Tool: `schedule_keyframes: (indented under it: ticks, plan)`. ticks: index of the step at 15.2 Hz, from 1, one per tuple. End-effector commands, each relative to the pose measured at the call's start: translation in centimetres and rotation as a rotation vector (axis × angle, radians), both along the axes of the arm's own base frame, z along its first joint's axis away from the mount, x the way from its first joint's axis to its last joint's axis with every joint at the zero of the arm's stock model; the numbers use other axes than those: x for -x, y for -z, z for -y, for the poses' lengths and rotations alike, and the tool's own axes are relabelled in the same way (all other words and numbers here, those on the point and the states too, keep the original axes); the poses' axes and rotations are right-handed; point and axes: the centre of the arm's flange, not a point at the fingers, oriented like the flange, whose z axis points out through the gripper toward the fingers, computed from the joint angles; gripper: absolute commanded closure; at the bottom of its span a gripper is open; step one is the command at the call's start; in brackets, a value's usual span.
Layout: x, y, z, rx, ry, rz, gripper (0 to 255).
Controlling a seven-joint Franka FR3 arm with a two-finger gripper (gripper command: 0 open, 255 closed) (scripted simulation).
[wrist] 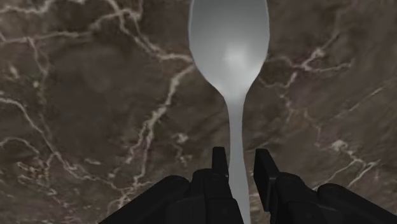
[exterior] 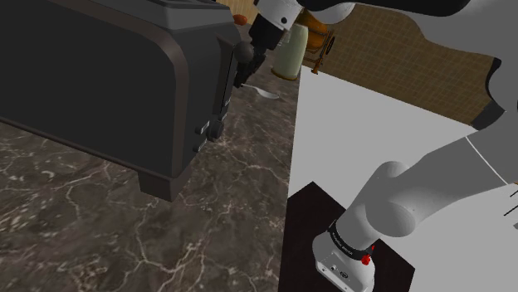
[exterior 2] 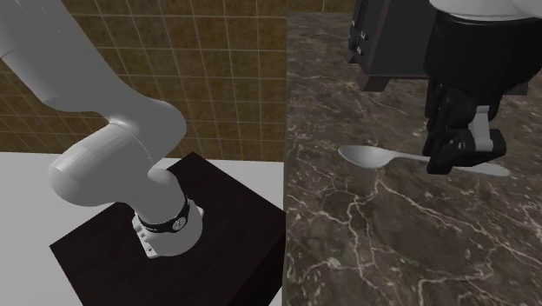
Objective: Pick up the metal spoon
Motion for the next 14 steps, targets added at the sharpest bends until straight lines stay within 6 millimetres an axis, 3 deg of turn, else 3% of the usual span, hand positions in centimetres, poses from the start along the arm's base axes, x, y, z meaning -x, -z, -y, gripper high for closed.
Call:
schedule_keyframes:
  ticks: [1,12,14]
  plan:
    - [0.0,-0.9,0.0,0.000,0.000,0.000,255]
    - [0.0,-6.7,0.0,0.000,0.000,0.000,255]
    - [0.0,-6.8,0.0,0.000,0.000,0.000,255]
